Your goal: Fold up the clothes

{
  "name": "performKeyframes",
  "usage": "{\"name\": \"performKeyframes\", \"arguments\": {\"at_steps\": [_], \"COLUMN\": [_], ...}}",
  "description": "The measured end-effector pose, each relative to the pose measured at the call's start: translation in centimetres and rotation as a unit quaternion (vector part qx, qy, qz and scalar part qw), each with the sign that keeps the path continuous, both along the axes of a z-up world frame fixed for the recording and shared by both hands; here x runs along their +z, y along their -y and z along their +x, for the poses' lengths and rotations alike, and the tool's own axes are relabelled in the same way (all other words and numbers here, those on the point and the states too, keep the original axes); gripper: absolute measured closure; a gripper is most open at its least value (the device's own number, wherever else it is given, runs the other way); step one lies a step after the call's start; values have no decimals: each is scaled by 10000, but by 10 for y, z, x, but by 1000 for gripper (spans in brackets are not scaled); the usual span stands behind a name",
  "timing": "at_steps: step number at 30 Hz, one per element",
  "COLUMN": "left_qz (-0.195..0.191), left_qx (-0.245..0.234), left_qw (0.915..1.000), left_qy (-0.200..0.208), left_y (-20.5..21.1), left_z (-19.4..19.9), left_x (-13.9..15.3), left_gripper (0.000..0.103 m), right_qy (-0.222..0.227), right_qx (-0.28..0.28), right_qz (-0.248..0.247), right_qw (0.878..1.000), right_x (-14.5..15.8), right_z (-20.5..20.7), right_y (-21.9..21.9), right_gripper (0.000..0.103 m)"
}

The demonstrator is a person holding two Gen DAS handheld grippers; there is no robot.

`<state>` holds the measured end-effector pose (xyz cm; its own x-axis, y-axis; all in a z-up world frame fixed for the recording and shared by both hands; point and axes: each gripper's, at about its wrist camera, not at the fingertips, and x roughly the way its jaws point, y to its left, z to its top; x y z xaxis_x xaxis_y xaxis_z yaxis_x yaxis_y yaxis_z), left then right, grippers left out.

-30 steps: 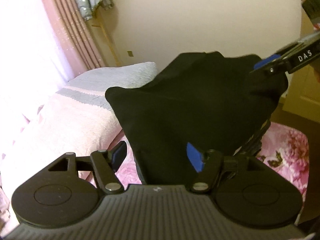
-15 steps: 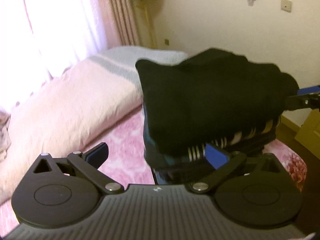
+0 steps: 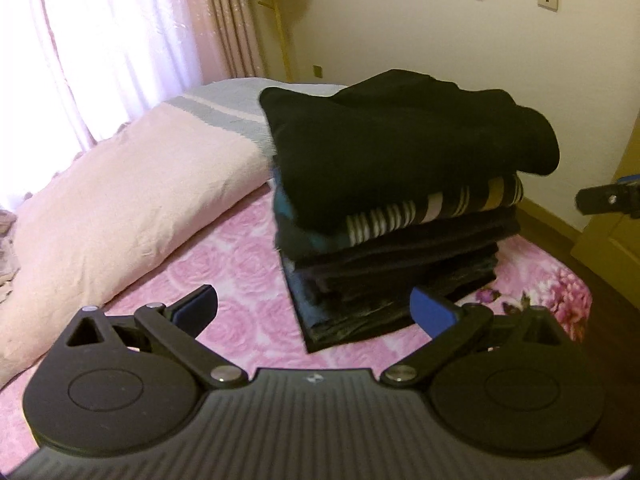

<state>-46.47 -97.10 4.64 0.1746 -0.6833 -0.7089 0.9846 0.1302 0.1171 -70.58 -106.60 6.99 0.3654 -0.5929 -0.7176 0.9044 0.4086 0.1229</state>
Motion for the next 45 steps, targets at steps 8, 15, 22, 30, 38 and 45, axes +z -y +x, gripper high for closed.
{"name": "performKeyframes", "arguments": {"at_steps": [8,15,22,30,38,45], "left_qz": [-152,-172,-289,-293,-197,-113], "left_qx": [-231,-48,223,532,595,593], "left_qw": [9996,9996,9990,9971,9968,9970], "left_qy": [-67,-224,-251,-449,-501,-475], "left_y": [-67,-97,-88,-70,-61,-55], "left_z": [-3,-1,-9,-27,-43,-50], "left_x": [5,6,13,17,14,12], "left_gripper": [2,2,2,2,2,2], "right_qy": [-180,-183,-334,-493,-450,-388], "right_qx": [-78,-159,3,275,368,464], "right_qz": [29,118,-13,-59,-50,37], "right_qw": [9998,9996,9994,9984,9983,9982], "right_x": [2,6,15,17,12,6], "right_z": [12,17,21,13,3,1], "right_y": [-80,-117,-106,-83,-71,-67], "right_gripper": [6,6,6,6,6,6]}}
